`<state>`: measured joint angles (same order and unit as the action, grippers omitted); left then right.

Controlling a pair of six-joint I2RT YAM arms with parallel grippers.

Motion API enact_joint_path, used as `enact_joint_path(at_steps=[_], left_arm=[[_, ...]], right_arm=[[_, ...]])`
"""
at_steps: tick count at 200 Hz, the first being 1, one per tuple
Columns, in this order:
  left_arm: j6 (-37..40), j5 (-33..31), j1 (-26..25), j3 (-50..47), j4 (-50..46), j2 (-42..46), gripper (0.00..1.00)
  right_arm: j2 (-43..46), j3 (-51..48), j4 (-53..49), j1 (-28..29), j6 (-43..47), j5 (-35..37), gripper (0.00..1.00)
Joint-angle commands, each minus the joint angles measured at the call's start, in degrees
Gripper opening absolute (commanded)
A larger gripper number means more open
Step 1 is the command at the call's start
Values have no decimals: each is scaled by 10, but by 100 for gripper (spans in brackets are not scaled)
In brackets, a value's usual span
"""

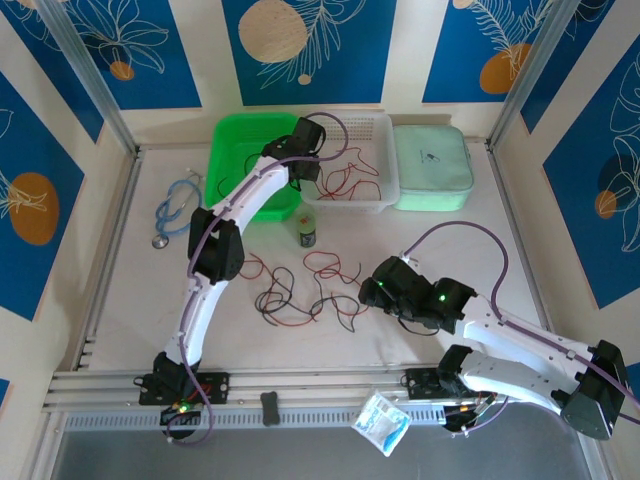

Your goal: Untangle the cables

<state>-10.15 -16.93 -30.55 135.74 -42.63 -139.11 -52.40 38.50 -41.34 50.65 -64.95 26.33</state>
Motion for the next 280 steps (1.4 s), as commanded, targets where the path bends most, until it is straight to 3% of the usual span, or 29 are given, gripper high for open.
enact_joint_path(at_steps=[1,49,70,104,135,164,195,280], left_arm=[[4,3,0,10,1,2,14],[18,11,-22,-24,34,55,0],[24,51,-36,-23,45,59,0],[25,119,-56,1,56,10,0],[4,132,-63,31,52,-53,0],[-4,116,-64,38,49,-83,22],[4,111,-64,50,41,-78,57],[51,118,-67,119,51,10,77]], right_arm=[[5,13,-4,5,-3,-6,77],[3,12,-2,4,-4,-4,77],[4,12,-4,5,-6,-2,77],[18,11,-17,5,-13,7,77],[41,3,-30,6,-22,13,77],[53,-1,-37,7,-27,15,77],[51,1,-37,7,-25,17,77],[37,16,-34,7,-15,16,77]])
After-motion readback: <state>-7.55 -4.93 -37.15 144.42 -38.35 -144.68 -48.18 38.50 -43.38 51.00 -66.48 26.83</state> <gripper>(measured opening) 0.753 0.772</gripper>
